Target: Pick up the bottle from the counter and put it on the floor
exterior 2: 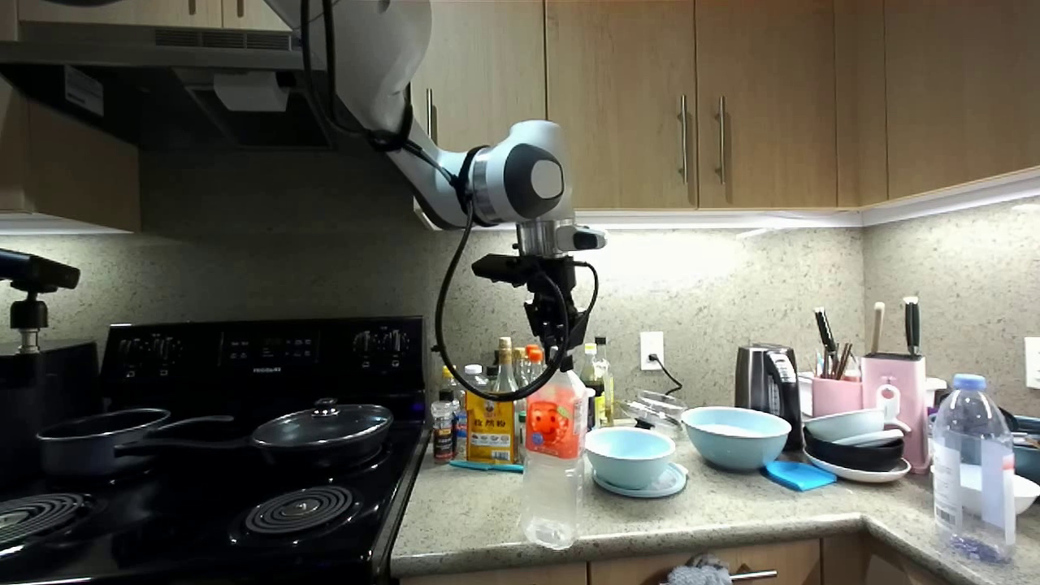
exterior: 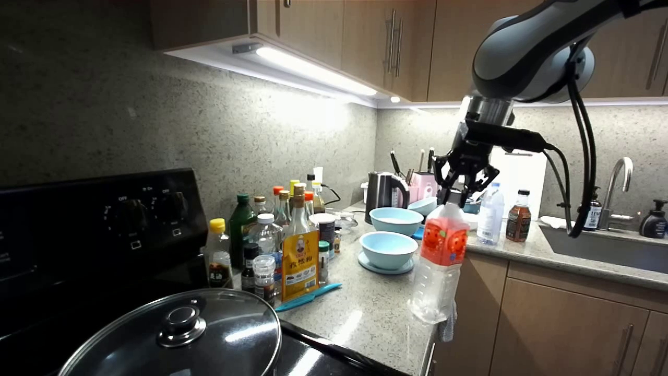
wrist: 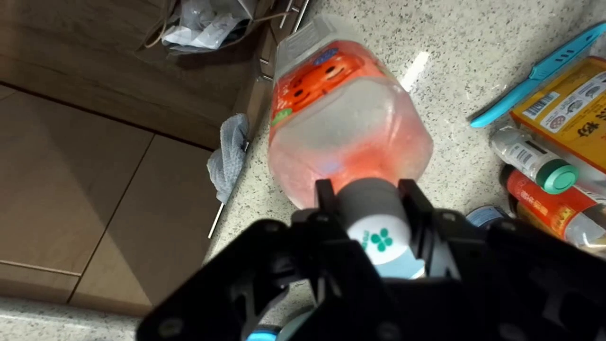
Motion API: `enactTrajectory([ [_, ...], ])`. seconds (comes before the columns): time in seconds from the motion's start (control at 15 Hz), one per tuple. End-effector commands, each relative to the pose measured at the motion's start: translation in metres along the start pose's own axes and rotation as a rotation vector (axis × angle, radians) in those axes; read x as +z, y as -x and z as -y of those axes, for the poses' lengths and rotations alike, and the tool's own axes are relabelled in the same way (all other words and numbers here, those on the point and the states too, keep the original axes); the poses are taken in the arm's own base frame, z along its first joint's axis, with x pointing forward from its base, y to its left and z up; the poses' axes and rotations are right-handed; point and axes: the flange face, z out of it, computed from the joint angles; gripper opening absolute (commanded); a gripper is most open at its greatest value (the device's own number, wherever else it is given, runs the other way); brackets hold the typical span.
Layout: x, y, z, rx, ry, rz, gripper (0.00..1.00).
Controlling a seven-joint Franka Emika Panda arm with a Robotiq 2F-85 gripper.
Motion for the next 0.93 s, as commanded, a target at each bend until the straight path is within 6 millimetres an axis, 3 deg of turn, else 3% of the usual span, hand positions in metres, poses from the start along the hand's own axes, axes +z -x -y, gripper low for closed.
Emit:
enactTrajectory([
  [0.0,-0.013,0.016,-0.018,0.073,-0.061,-0.020,0.12],
  [0.47,-0.028,0.030,-0.027,0.059,-0.089,-0.062,0.12],
  [0.87,-0.029,0.030,-0.049,0.152,-0.124,-0.052,0.12],
])
